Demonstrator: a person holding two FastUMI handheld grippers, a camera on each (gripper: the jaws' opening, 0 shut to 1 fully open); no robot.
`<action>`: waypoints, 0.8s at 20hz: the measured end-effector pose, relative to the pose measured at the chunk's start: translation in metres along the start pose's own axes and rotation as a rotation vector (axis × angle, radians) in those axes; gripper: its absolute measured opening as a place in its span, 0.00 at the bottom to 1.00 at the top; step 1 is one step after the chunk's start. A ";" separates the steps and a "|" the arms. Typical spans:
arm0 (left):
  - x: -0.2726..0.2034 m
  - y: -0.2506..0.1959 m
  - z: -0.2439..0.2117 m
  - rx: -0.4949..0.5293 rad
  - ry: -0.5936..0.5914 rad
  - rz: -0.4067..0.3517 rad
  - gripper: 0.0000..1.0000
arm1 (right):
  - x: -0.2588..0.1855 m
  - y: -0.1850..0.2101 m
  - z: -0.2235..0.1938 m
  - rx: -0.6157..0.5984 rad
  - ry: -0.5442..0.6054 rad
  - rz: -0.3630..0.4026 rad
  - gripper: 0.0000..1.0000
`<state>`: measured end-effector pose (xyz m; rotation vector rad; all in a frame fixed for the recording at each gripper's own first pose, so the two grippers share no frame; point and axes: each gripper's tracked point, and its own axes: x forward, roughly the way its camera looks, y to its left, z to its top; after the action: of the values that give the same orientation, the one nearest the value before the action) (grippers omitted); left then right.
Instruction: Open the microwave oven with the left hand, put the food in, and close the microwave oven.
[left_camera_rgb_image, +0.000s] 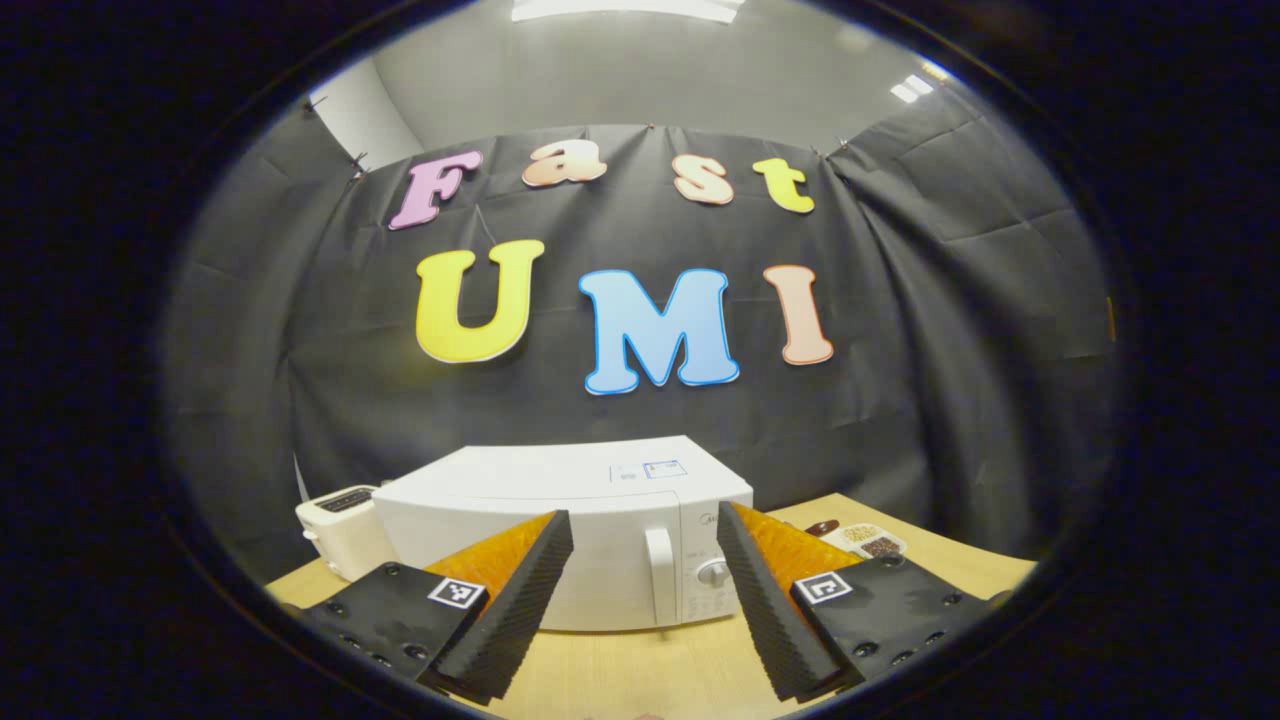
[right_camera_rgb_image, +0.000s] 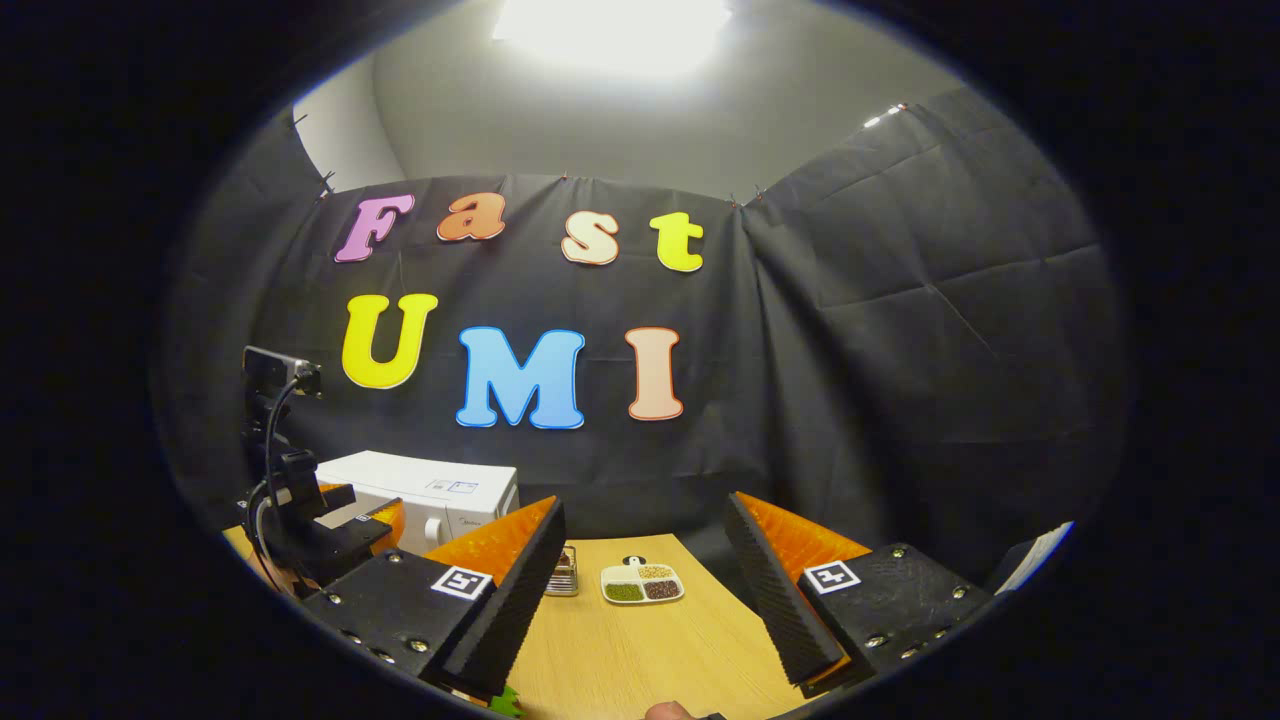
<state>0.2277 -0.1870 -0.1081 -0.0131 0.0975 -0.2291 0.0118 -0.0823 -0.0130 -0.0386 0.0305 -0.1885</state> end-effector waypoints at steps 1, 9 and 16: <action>0.011 -0.001 -0.008 -0.009 0.018 -0.003 0.96 | 0.000 0.000 -0.002 -0.010 0.004 -0.009 0.97; 0.074 -0.019 -0.052 0.015 0.102 -0.057 0.97 | 0.001 -0.001 -0.013 -0.015 0.054 -0.104 0.98; 0.099 -0.025 -0.103 0.008 0.217 -0.062 0.82 | -0.002 0.001 -0.018 -0.037 0.068 -0.159 0.98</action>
<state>0.3079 -0.2336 -0.2193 0.0168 0.3127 -0.2926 0.0096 -0.0821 -0.0306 -0.0716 0.0984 -0.3486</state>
